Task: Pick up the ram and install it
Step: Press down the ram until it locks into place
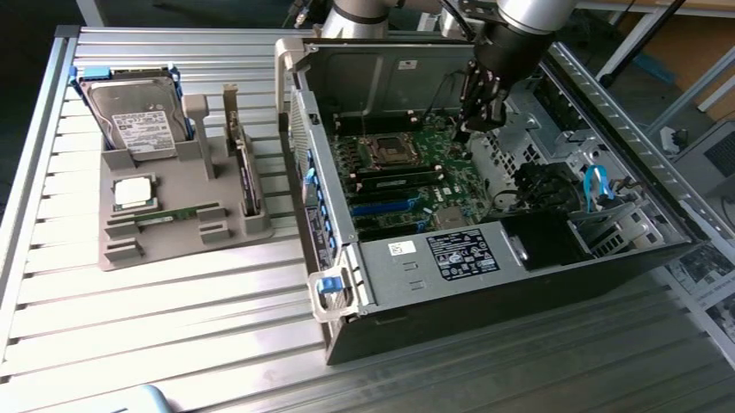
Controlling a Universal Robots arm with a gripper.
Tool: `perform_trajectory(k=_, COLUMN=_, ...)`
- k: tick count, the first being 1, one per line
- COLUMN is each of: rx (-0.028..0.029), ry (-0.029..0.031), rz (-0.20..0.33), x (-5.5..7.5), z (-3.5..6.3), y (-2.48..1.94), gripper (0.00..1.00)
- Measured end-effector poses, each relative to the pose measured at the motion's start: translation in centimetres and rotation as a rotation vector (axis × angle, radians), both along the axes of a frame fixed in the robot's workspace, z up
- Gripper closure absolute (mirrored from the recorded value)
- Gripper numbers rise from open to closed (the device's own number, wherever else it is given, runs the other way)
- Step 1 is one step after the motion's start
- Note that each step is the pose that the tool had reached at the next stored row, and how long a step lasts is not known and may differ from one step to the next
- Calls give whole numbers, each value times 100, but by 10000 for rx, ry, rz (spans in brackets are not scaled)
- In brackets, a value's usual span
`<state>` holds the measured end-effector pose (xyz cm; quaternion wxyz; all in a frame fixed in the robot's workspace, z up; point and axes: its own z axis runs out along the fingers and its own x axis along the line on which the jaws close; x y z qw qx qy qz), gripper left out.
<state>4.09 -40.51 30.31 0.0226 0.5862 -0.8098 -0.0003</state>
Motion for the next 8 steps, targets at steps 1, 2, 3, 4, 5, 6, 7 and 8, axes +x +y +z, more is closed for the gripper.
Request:
perform_trajectory(k=1, rx=-1, ry=0, rz=-92, x=0, z=0, y=0, gripper=89)
perform_trajectory(k=2, rx=1, ry=0, rz=-182, x=0, z=0, y=0, gripper=89)
perform_trajectory(k=3, rx=0, ry=0, rz=-269, x=0, z=0, y=0, gripper=89)
perform_trajectory(k=4, rx=0, ry=0, rz=-366, x=0, z=0, y=0, gripper=89)
perform_trajectory(k=5, rx=0, ry=0, rz=-465, x=0, z=0, y=0, gripper=89)
perform_trajectory(k=6, rx=0, ry=0, rz=-549, x=0, z=0, y=0, gripper=89)
perform_trajectory(k=7, rx=0, ry=0, rz=-636, x=0, z=0, y=0, gripper=89)
perform_trajectory(k=8, rx=0, ry=0, rz=-709, x=0, z=0, y=0, gripper=89)
